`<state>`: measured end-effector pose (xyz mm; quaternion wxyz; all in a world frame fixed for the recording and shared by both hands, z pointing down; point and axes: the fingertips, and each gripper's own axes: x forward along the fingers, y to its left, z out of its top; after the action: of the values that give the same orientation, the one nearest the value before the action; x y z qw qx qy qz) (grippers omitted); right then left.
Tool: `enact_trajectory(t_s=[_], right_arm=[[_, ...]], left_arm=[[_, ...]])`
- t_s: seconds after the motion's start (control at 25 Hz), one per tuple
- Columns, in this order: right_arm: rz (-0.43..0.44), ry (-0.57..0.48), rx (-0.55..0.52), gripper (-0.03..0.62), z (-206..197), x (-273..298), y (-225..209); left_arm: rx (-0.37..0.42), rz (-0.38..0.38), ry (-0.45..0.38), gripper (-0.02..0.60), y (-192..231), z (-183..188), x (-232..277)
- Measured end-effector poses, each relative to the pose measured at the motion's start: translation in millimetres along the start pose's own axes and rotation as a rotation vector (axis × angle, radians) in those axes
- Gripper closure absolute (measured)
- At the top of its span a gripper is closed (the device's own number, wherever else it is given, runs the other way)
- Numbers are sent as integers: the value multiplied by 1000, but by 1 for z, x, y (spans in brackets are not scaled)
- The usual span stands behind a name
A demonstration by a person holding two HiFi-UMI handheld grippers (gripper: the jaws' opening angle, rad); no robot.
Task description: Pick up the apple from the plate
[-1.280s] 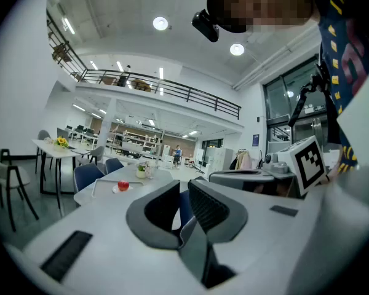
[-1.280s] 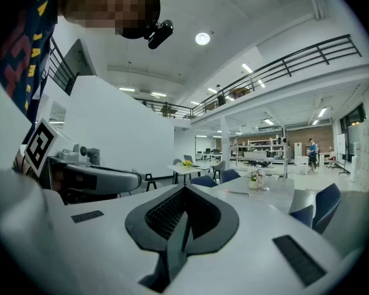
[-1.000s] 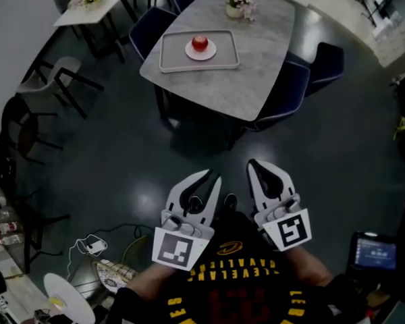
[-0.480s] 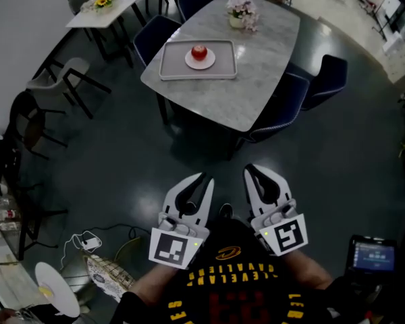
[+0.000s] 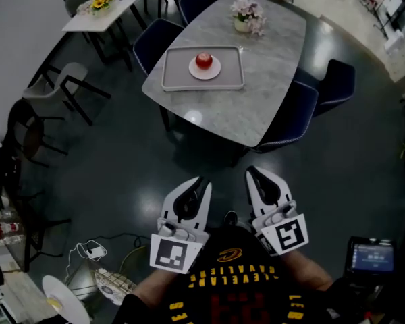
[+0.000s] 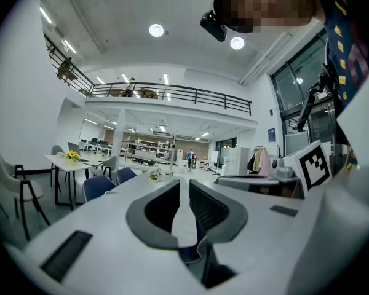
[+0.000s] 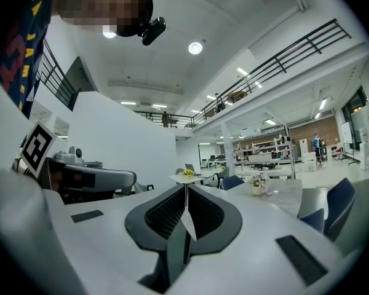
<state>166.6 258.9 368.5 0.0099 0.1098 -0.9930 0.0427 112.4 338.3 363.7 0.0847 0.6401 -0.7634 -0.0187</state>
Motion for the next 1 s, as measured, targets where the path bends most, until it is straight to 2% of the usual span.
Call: enact_trajectory(t_s=[0.32,0.48,0.6,0.84,1.0], right_arm=[[-76,55,-12,586,5,82,8],[-89,62,6,586,-3,112,17],[-116,105,20,586,-11,131,17],[-122,103,43,586,-10,158,18],[-147,135,82,586,-17,172,0]], left_arm=[[-18,-64,-47,531,87,31,27],[-45,-82,-35,531,123,24,32],[-67,-86,-32,531,149,23,36],[-83,-127,-9,531,167,21,51],[-87,-137,14,531,173,21,72]])
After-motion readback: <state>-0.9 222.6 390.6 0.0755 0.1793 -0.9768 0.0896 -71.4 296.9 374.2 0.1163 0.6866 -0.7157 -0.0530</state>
